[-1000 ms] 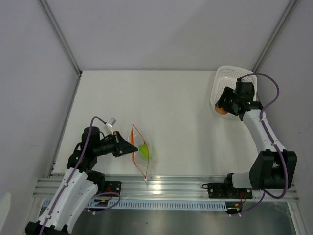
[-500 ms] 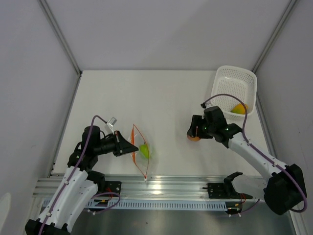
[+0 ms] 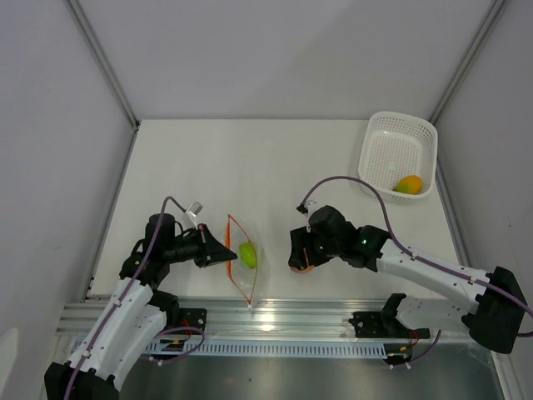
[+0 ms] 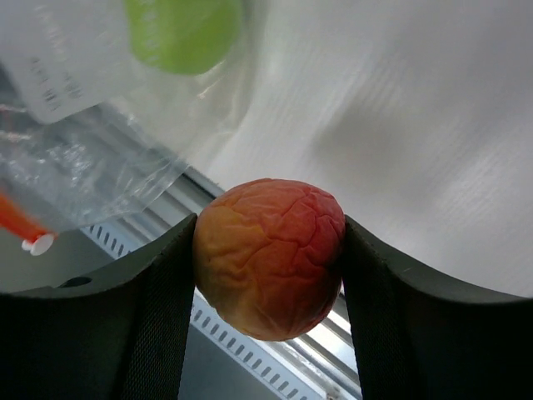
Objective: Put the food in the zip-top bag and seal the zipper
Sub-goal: Place the fake fruit in the zipper food storage bag.
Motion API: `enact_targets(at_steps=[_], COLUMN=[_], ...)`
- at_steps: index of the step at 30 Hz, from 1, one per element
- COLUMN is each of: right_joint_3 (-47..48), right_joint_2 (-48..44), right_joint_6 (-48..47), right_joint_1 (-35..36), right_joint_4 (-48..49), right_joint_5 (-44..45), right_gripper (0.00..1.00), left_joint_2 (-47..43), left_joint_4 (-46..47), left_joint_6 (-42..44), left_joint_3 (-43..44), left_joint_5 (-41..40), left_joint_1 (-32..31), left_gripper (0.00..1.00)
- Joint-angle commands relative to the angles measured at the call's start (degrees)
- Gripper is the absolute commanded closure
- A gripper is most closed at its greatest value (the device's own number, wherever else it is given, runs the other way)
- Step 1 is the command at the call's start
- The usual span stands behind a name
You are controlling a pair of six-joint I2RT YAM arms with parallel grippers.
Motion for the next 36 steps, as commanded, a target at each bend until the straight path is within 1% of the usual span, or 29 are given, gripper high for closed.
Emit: enact_targets(at_steps=[1,5,7,12,14,15,18,20,24,27,32,36], right_joint_3=[4.4,9.2,11.9,16.2,19.0,20.2,24.6,26.6,28.2,28.8,29.7,30.0], right_joint_2=[-1.6,-1.3,-1.4,2.1,4.1,5.4,10.3,13.1,16.6,19.1,22.5,24.8], right_joint_6=[0.2,0.3,0.2,-1.5,-4.7,-6.2,-12.0,-14.7,-15.7,-16.4,-14.2,-14.1], right_joint_1=[6.0,11.5,13.4,21.0,23.5,26.0,30.5,31.8,31.8,30.3,25.7,23.5], right_joint_4=[-1.8,-2.0,-0.2,8.1,9.6,10.2,9.9,10.1,9.5,9.1,7.3,6.8], right_joint_5=[-0.8,2.5,5.6,8.5,9.9,10.4,14.2,16.4,18.3,18.7,19.2,18.4], right_gripper=[1.0,1.0,1.0,1.0,1.0,1.0,1.0,1.0,1.0,1.0,1.0,1.0], left_joint_2=[0.2,-0.4,-0.5,0.3,0.7,0.7,0.4,0.2,0.1,-0.3,-1.1,-1.8], left_joint_4=[0.5,1.0,1.4,1.1,1.0,1.0,0.8,0.8,0.8,0.4,0.1,0.3], left_joint_6=[2.0,0.8,0.2,0.1,0.1,0.1,0.0,-0.2,-0.5,-0.5,-0.8,-1.3], left_joint_3=[1.1,0.9,0.9,2.1,2.5,2.7,2.9,2.6,2.6,2.6,2.8,2.1], left_joint_5=[0.4,-0.1,-0.1,-0.1,-0.1,-0.1,-0.2,-0.3,0.2,0.3,0.2,0.1], left_joint_1=[-0.2,-0.3,-0.2,-0.2,-0.2,-0.2,-0.2,-0.2,-0.2,-0.2,-0.2,-0.2], left_gripper=[0.99,0.99,1.0,0.99,0.99,0.99,0.99,0.99,0.99,0.99,0.99,0.99])
